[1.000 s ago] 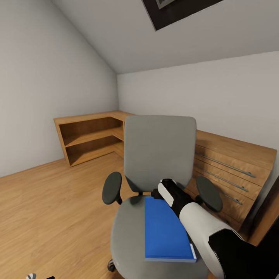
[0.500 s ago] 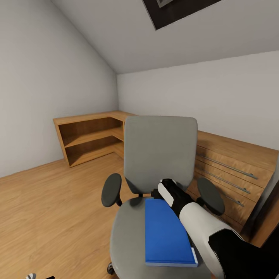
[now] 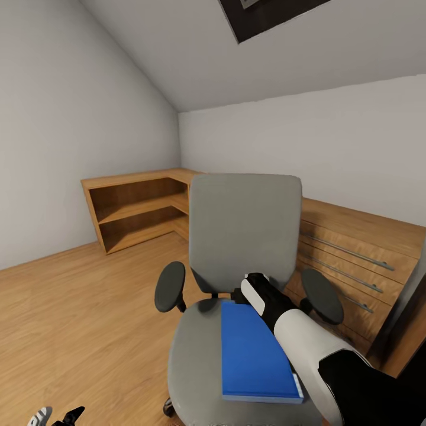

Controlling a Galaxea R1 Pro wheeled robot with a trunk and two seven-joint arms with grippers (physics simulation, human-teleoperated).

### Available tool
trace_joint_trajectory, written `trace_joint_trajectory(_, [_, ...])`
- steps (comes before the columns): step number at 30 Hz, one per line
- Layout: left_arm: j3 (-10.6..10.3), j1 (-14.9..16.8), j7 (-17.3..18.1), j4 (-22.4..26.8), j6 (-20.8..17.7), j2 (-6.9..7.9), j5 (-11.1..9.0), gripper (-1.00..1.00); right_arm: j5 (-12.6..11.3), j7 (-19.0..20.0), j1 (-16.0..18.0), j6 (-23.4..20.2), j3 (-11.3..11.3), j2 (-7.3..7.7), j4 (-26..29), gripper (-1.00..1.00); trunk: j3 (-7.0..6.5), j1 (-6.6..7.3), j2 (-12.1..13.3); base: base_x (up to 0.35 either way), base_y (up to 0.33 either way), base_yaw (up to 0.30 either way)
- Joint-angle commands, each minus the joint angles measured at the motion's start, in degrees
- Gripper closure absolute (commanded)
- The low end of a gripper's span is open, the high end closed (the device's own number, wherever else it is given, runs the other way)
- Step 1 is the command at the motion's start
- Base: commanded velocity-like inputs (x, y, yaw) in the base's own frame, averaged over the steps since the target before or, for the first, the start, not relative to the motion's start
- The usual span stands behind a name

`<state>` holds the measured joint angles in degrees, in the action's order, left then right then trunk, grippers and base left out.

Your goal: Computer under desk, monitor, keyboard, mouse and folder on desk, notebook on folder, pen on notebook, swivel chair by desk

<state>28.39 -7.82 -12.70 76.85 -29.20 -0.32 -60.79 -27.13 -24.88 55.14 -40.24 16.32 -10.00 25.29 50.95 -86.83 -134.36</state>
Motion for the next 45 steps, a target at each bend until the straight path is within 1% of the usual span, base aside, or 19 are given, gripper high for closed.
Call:
trace_joint_trajectory(1, [0.09, 0.0, -0.55, 0.14, -0.24, -0.03, -0.63, -1.0, -0.58, -0.52, 0.05, -0.1, 0.29, 0.0, 0.02, -1.0, 0.24, -0.22, -0.44, 0.0, 0.0, 0.0])
trace_joint_trajectory(4, [0.08, 0.0, -0.62, 0.14, -0.24, -0.03, -0.64, -1.0, -0.58, -0.52, 0.05, -0.1, 0.29, 0.0, 0.02, -1.0, 0.77, -0.88, -1.64, 0.0, 0.0, 0.0])
trace_joint_trajectory(7, [0.08, 0.0, -0.49, 0.19, -0.28, 0.0, -0.64, -1.0, -0.59, -0.52, 0.05, -0.1, 0.29, 0.0, 0.02, -1.0, 0.77, -0.88, -1.64, 0.0, 0.0, 0.0])
trace_joint_trajectory(13, [-0.03, -0.17, -0.3, -0.15, 0.01, -0.07, 0.06, -1.0, -0.63, -0.52, 0.05, -0.1, 0.29, 0.0, 0.02, -1.0, 0.77, -0.88, -1.64, 0.0, 0.0, 0.0])
trace_joint_trajectory(18, [-0.22, -0.29, -0.46, -0.61, 0.51, -0.42, 0.31, -1.0, -0.58, -0.52, 0.05, -0.1, 0.29, 0.0, 0.02, -1.0, 0.77, -0.88, -1.64, -0.017, -0.001, 0.0])
trace_joint_trajectory(24, [-0.32, -0.33, -0.61, -1.08, 0.63, -0.45, 0.4, -1.0, -0.56, -0.52, 0.05, -0.1, 0.29, 0.0, 0.06, -1.0, 0.77, -0.88, -1.64, -0.219, -0.043, 0.0])
trace_joint_trajectory(34, [-0.44, -0.35, -0.57, -2.18, 0.72, -0.27, 0.41, -1.0, -0.55, -0.52, 0.05, -0.1, 0.29, 0.0, 0.1, -1.0, 0.77, -0.88, -1.64, -0.063, -0.006, 0.0])
trace_joint_trajectory(45, [-0.44, -0.35, -0.57, -2.23, 0.73, -0.26, 0.41, -1.0, -0.55, -0.52, 0.05, -0.1, 0.29, 0.0, 0.11, -1.0, 0.77, -0.88, -1.64, -0.294, 0.0, 0.0])
